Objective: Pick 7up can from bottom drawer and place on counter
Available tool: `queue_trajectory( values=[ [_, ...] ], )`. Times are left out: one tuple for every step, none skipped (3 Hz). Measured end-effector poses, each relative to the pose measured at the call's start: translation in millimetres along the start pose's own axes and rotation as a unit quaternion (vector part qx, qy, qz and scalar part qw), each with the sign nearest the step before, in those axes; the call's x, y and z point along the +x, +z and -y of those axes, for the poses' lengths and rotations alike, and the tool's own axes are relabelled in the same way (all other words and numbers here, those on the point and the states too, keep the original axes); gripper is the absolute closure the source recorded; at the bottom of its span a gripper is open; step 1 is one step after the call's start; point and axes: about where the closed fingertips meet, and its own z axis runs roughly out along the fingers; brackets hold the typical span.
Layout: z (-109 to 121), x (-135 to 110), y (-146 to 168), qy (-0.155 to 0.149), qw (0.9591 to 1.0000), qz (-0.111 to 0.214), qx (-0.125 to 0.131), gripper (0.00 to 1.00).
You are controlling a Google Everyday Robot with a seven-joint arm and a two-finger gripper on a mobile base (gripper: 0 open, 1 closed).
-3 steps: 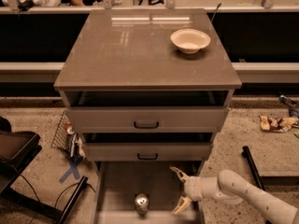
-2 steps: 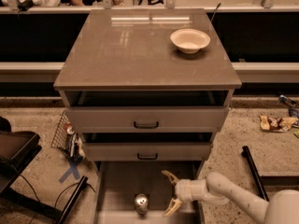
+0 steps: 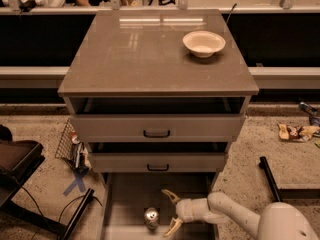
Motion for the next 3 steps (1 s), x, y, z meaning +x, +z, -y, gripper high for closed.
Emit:
queue_trajectory(
  values=[
    [-6,14,20,0.005,0.9997,0.021,-0.005,0.00],
    [-13,18,35,0.002,0.9990,0.043,-0.012,0.00],
    [-18,12,51,-0.008,0.9983,0.052,-0.023,0.00]
  ],
)
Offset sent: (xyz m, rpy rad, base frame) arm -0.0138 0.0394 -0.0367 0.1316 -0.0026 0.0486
